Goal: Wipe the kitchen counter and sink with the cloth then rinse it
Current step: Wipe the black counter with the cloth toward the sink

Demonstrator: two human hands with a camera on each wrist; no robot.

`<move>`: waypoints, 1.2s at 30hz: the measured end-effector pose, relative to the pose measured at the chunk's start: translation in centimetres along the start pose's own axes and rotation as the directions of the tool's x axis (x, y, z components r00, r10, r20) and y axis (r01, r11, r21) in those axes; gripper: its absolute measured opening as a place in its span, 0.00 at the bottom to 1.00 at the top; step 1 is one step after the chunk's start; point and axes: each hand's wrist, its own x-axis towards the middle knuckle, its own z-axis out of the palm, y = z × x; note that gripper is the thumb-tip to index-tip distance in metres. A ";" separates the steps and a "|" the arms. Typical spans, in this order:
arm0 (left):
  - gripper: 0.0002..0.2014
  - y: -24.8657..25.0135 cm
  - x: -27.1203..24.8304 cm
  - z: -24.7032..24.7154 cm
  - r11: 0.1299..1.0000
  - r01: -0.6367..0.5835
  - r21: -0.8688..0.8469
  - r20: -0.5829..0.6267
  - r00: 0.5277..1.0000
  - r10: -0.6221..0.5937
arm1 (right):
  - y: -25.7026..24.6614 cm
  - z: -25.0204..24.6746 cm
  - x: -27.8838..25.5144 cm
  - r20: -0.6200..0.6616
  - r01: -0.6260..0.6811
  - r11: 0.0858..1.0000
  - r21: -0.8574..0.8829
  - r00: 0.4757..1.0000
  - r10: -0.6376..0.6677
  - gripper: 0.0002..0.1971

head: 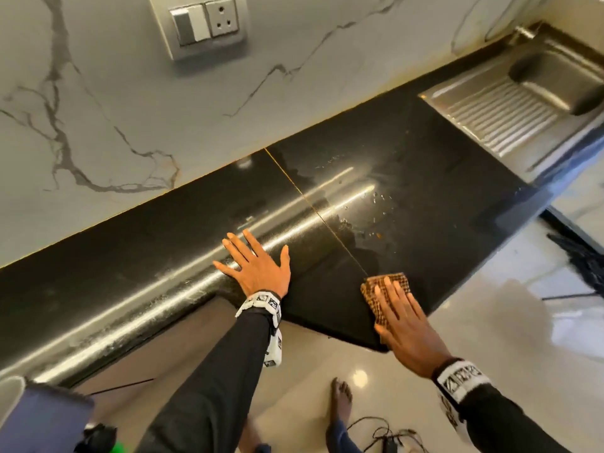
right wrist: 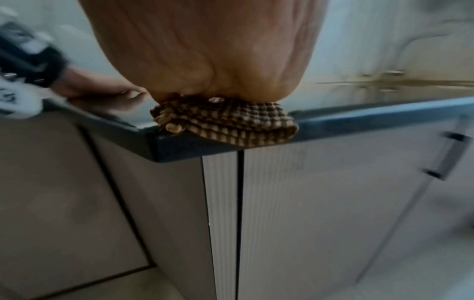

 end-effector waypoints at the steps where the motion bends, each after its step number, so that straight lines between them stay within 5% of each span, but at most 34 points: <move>1: 0.50 0.0 0.0 0.2 1.000 -0.003 0.020 -0.021 1.000 0.003 | 0.0 -0.5 0.5 0.025 0.044 0.999 -0.013 0.999 -0.044 0.35; 7: 0.46 0.4 0.3 1.5 0.998 -0.004 0.056 -0.110 0.994 0.010 | -0.5 -3.8 13.3 0.010 0.266 0.963 -0.044 0.964 -0.265 0.37; 15: 0.46 0.3 0.8 2.6 0.995 0.012 0.099 -0.170 0.985 0.005 | -9.4 -12.0 38.0 -0.025 0.218 0.975 -0.034 0.975 -0.219 0.39; 20: 0.46 0.0 1.5 3.0 0.994 0.002 0.107 -0.189 0.982 0.018 | -11.8 -14.5 45.0 0.022 0.182 0.983 0.005 0.983 -0.182 0.39; 26: 0.46 0.0 1.4 2.8 0.994 0.016 0.110 -0.195 0.981 0.006 | -10.0 -12.7 38.8 0.024 0.265 0.964 0.005 0.964 -0.265 0.38; 30: 0.46 0.2 1.0 2.5 0.995 0.033 0.090 -0.180 0.983 -0.016 | -5.5 -7.2 25.0 -0.081 0.385 0.919 -0.080 0.917 -0.391 0.38; 36: 0.43 0.8 0.1 2.1 0.997 0.041 0.070 -0.127 0.991 -0.032 | 0.0 -1.5 5.4 -0.062 0.363 0.930 -0.054 0.929 -0.365 0.38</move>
